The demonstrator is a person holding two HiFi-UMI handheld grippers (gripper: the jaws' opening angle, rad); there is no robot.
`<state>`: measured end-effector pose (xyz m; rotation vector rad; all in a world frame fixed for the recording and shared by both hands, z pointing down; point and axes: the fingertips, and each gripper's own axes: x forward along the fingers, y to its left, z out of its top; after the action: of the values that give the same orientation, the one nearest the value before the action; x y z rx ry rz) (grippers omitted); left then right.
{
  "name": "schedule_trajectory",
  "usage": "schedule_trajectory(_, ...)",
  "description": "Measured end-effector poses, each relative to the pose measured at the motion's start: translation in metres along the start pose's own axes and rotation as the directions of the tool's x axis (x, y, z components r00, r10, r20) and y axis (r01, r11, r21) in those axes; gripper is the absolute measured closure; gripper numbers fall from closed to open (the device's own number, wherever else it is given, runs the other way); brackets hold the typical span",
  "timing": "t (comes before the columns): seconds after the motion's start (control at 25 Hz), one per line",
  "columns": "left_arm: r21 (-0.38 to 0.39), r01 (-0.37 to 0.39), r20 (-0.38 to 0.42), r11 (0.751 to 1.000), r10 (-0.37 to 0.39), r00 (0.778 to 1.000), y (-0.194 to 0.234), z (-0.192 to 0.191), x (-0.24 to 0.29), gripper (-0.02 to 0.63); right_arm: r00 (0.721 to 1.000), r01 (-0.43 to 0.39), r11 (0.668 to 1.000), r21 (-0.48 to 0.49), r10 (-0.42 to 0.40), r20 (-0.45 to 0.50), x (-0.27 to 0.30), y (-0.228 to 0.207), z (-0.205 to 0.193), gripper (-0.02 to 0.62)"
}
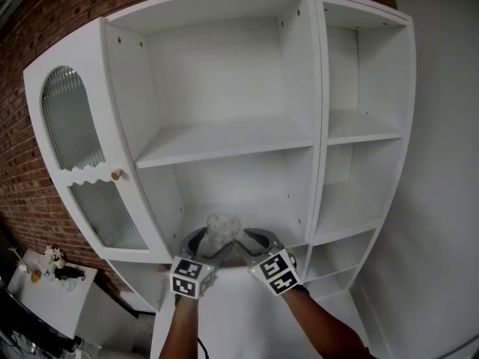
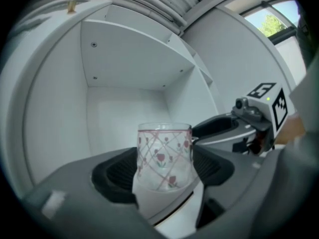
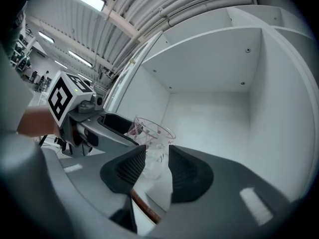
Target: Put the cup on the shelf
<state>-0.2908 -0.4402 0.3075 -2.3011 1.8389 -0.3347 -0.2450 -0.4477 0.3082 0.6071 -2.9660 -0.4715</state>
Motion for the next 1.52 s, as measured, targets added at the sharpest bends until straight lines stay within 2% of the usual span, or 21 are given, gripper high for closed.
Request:
schedule_trajectory(0.28,0.018,-0.001,-0.033,1.000,0.002,0.999,0.002,-0.008,-0.003,0.267,0.998,0.049,0.998,0.028,-0.048,-0.030,0.003,-0.008,-0.001,0.434)
schedule_trajectory(0.48,-0.036,-0.039,-0.025,0.999,0.038,0.999,0.009,-0.017,-0.011,0.265,0.995,0.087,0.996,0.010,-0.086,-0.052,0.007,-0.011,-0.002,0.454)
schedule_trajectory(0.64,-0.075,-0.038,-0.040,0.996,0.035,0.999,0.009,-0.020,-0.016,0.270,0.993,0.100,0.995,-0.006,-0.101,-0.066,0.009,-0.011,-0.003,0.453)
schedule_trajectory(1.0,-0.090,-0.055,0.011,0.994,0.056,0.998,0.011,-0.021,-0.022,0.270,0.991,0.105,0.994,-0.003,-0.105,-0.081,0.009,-0.007,-0.005,0.449)
schedule_trajectory(1.2,-0.129,-0.048,0.101,0.990,0.061,0.993,0.011,-0.011,-0.029,0.275,0.991,0.107,0.994,0.005,-0.106,-0.076,0.008,-0.003,-0.007,0.451)
schedule_trajectory(1.52,-0.094,-0.063,0.088,0.994,0.071,0.994,0.008,-0.016,-0.045,0.299,0.991,0.117,0.993,0.012,-0.116,-0.064,-0.001,0.005,-0.008,0.451)
